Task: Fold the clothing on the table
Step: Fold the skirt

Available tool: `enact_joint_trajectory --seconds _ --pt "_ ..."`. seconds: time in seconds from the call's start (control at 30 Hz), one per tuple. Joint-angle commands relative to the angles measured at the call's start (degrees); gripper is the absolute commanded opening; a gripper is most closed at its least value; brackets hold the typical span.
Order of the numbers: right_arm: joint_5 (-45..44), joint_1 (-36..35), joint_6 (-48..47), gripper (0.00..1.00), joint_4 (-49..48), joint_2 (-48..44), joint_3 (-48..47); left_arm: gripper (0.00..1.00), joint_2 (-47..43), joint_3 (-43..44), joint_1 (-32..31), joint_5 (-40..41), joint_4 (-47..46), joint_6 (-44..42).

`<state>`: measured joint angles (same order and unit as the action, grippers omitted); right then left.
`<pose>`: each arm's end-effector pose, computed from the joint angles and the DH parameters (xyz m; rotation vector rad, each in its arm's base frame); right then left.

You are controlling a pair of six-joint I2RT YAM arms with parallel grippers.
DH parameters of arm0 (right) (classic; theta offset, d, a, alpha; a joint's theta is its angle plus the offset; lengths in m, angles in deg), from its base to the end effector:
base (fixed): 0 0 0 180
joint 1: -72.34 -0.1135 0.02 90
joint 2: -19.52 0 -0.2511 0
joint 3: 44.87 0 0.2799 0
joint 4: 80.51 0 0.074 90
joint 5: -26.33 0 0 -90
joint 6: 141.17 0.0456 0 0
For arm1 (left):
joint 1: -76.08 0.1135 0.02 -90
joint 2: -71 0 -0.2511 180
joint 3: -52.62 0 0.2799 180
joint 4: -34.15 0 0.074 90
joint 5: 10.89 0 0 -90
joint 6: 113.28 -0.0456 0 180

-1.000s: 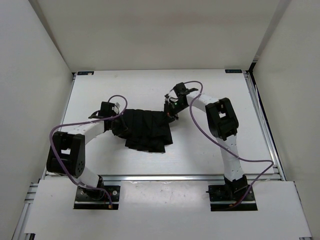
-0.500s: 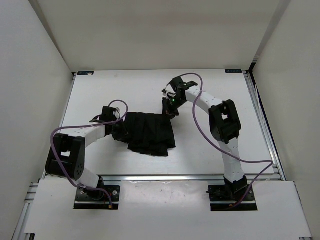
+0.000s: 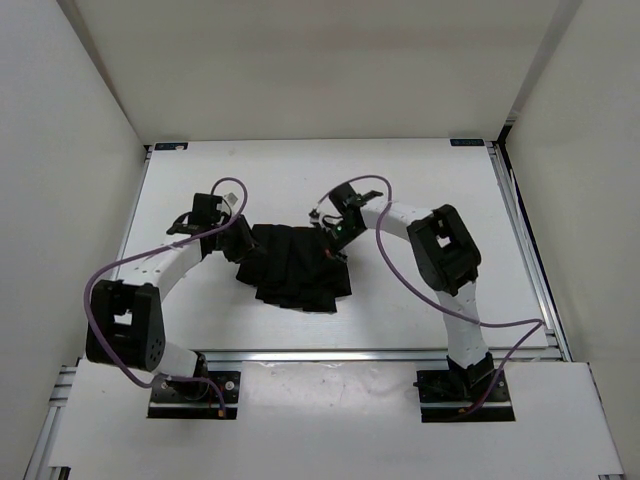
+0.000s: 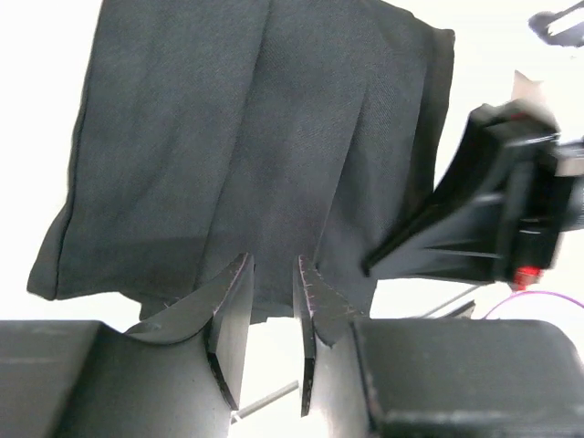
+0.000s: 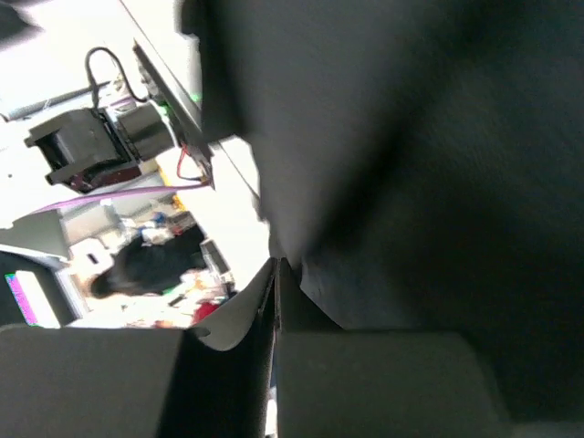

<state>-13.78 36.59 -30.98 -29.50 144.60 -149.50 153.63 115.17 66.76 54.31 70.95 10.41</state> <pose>0.3525 0.2967 0.1232 0.5683 -2.6461 -1.3152 0.3065 -0.0697 0.1698 -0.3886 2.6172 -0.8279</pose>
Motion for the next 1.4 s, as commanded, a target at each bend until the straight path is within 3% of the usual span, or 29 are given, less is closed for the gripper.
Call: enact_joint_trajectory --seconds 0.0,0.13,0.33,0.5,0.53,0.67,0.73,0.77,0.83,0.9,0.93,0.97,1.07,1.37 --pt "4.33 1.73 2.75 0.0 -8.1 -5.1 10.03 0.36 -3.7 1.51 1.15 -2.45 3.17 -0.47" --pt "7.41 3.49 7.93 0.0 -19.09 -9.58 23.4 0.35 -4.84 0.11 1.15 -2.45 3.88 -1.0" --pt "9.35 5.86 9.69 0.0 -25.01 -13.97 25.9 0.35 -6.51 0.0 2.81 -4.55 4.05 -0.38" --pt "1.1 11.3 5.93 0.01 -16.15 -25.3 17.9 0.41 -7.75 5.8 6.15 -5.8 6.33 -3.8" --pt "-1.7 12.01 5.22 0.06 -13.43 -27.32 16.85 0.43 -8.01 6.07 6.42 -5.62 6.86 -4.68" --pt "-8.56 17.19 3.63 0.14 -10.51 -35.06 21.38 0.45 -11.25 5.64 6.25 3.69 11.95 -6.88" --pt "-8.49 21.48 3.98 0.14 -10.94 -40.5 26.57 0.45 -13.01 4.41 6.51 7.82 13.89 -7.94" --pt "-7.8 22.81 5.12 0.18 -11.64 -42.27 30.6 0.45 -14.15 2.93 6.42 10.44 15.37 -8.29" --pt "-5.78 27.38 5.65 0.57 -12.26 -47.71 36.94 0.46 -15.39 0.91 6.51 14.15 16.52 -9.17" --pt "-1.75 30.19 6.96 0.87 -16.37 -52.11 45.01 0.46 -17.14 -1.03 6.69 14.86 16.53 -9.35" --pt "-0.94 31.86 7.76 0.95 -17.96 -55.17 46.96 0.46 -17.5 -2.26 7.03 15.3 16.62 -9.43" --pt "0.11 32.66 9.33 0.99 -20.07 -57.81 50.29 0.48 -17.85 -2.97 7.38 15.57 16.62 -9.35" --pt "-0.92 34.43 10.23 0.99 -21.41 -61.18 54.97 0.51 -18.64 -6.65 8.62 15.39 15.66 -8.65" --pt "-6.48 37.4 5.74 0.99 -16.13 -60.83 55.24 0.53 -18.64 -10.62 12.13 11.88 13.63 -9.61"
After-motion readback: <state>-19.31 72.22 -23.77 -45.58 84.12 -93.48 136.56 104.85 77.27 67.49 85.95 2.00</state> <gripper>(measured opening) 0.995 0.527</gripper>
